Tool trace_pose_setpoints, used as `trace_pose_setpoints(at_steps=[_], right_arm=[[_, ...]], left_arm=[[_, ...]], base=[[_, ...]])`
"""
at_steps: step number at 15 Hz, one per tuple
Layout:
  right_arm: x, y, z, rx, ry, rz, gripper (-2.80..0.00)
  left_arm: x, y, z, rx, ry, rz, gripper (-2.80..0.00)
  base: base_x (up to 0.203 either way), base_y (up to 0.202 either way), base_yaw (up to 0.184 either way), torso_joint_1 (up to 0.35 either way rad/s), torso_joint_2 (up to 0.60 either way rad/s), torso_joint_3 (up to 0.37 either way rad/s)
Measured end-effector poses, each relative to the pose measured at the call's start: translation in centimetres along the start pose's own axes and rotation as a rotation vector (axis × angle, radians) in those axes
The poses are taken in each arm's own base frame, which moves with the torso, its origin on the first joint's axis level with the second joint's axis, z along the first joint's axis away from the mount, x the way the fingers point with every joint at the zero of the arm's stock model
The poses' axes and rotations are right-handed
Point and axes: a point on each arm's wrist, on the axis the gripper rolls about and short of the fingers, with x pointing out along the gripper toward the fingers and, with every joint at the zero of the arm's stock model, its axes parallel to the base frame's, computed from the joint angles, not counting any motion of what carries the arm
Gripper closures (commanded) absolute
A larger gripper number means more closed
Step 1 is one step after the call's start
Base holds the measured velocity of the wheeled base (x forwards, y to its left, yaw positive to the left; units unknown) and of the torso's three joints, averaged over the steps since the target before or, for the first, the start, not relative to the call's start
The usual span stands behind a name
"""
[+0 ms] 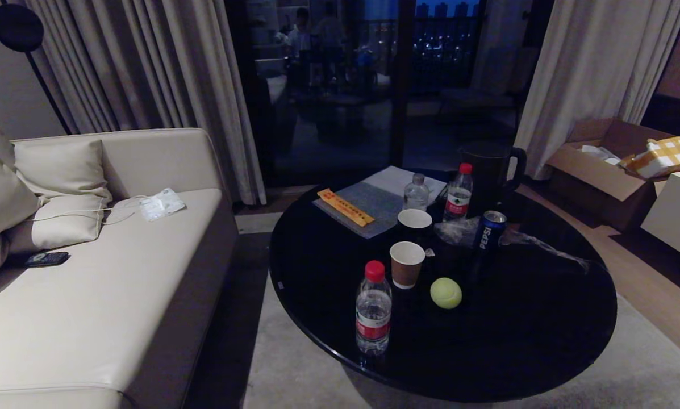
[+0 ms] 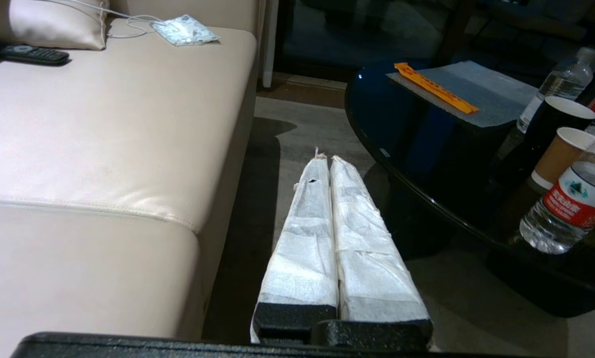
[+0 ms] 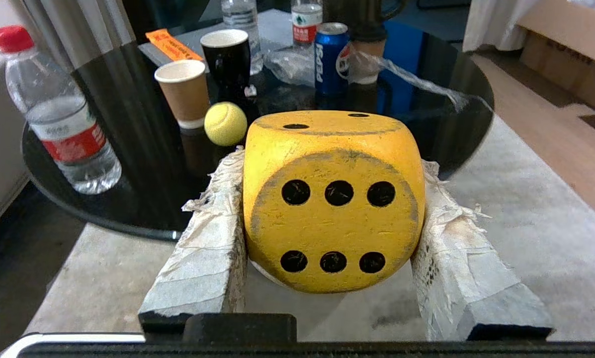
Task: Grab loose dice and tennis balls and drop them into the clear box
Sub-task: Put the toys in the box
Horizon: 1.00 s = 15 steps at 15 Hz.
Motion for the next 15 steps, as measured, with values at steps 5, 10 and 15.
trace_pose_setpoints(at_steps=[5, 10, 15], right_arm=[[0.0, 0.0, 0.01, 0.0, 0.0, 0.0, 0.0], [0.0, 0.0, 0.0, 0.0, 0.0, 0.001, 0.0], [0.0, 0.0, 0.0, 0.0, 0.0, 0.0, 0.0]], left_arm=[[0.0, 0.0, 0.0, 0.0, 0.0, 0.0, 0.0], [0.0, 0.0, 0.0, 0.0, 0.0, 0.0, 0.0], [0.0, 0.0, 0.0, 0.0, 0.0, 0.0, 0.0]], base=[[-0.182, 0.0, -0.004, 0.002, 0.0, 0.002], [-0.184, 0.0, 0.0, 0.002, 0.0, 0.003], [-0.184, 0.0, -0.003, 0.002, 0.0, 0.004]])
